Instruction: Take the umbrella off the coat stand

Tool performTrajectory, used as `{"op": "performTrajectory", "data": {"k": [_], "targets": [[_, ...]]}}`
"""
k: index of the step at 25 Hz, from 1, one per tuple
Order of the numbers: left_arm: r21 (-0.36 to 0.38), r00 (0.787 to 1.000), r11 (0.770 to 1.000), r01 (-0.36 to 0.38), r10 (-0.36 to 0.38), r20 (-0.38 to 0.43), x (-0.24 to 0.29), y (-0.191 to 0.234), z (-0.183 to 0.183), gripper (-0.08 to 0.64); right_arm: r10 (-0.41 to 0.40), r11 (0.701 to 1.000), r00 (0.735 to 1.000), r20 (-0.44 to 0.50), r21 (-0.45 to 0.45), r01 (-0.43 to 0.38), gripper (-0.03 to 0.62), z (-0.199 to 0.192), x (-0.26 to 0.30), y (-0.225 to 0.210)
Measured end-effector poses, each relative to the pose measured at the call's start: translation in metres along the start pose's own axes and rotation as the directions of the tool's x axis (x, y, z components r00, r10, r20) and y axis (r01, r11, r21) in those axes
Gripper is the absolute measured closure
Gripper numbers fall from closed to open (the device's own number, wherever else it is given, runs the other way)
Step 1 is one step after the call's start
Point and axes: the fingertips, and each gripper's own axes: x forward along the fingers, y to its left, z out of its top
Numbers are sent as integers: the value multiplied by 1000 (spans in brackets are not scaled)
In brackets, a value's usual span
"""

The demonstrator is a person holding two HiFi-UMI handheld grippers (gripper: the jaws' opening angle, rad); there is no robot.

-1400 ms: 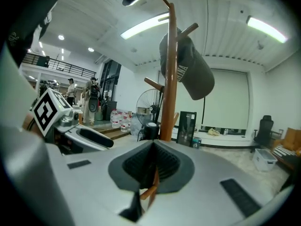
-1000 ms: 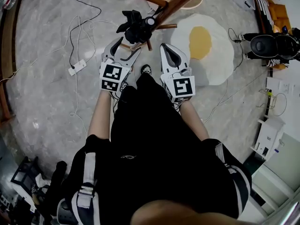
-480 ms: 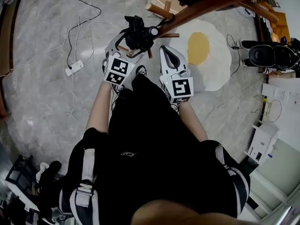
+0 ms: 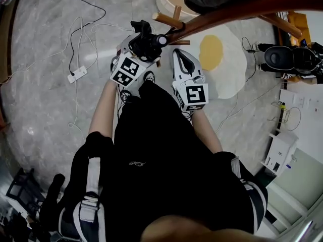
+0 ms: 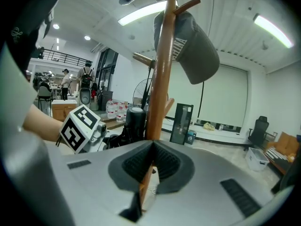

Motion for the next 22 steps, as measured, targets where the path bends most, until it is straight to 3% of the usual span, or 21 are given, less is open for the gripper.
{"op": "performTrajectory", "data": {"k": [11, 17, 22], "targets": [[0, 999, 999, 37, -37, 22, 11, -1, 10, 75, -11, 1000, 1000, -13, 2, 11, 586, -6, 2, -13], [-9, 1000, 1000, -4, 4, 31, 6, 9, 11, 203, -6, 1000, 1000, -14, 1, 6, 586, -7, 2, -17], [-4, 999, 999, -36, 36, 34, 0, 7, 13, 238, 5, 1000, 1000, -6, 3, -5, 587, -6, 1, -14]]}}
